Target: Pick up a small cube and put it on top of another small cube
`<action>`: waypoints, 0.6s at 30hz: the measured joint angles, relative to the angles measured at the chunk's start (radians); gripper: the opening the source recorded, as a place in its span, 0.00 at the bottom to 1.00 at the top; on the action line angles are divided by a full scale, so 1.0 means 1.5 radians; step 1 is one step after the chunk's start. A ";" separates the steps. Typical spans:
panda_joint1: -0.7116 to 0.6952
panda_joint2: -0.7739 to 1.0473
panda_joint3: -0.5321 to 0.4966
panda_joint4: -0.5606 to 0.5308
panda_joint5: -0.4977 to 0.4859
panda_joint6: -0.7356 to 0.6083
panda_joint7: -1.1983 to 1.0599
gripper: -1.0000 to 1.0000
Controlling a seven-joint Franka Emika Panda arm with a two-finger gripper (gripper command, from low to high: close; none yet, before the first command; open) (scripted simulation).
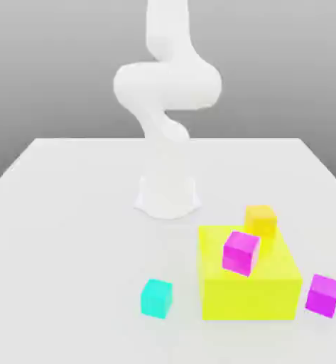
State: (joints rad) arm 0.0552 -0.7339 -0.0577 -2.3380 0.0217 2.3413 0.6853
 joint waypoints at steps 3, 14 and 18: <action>0.044 0.056 -0.045 -0.032 0.020 0.034 -0.097 0.50; 0.178 0.255 -0.178 -0.142 0.093 0.152 -0.438 0.50; 0.212 0.327 -0.209 -0.181 0.119 0.195 -0.561 0.50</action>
State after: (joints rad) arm 0.3739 -0.2432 -0.3707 -2.6101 0.1996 2.6337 -0.1566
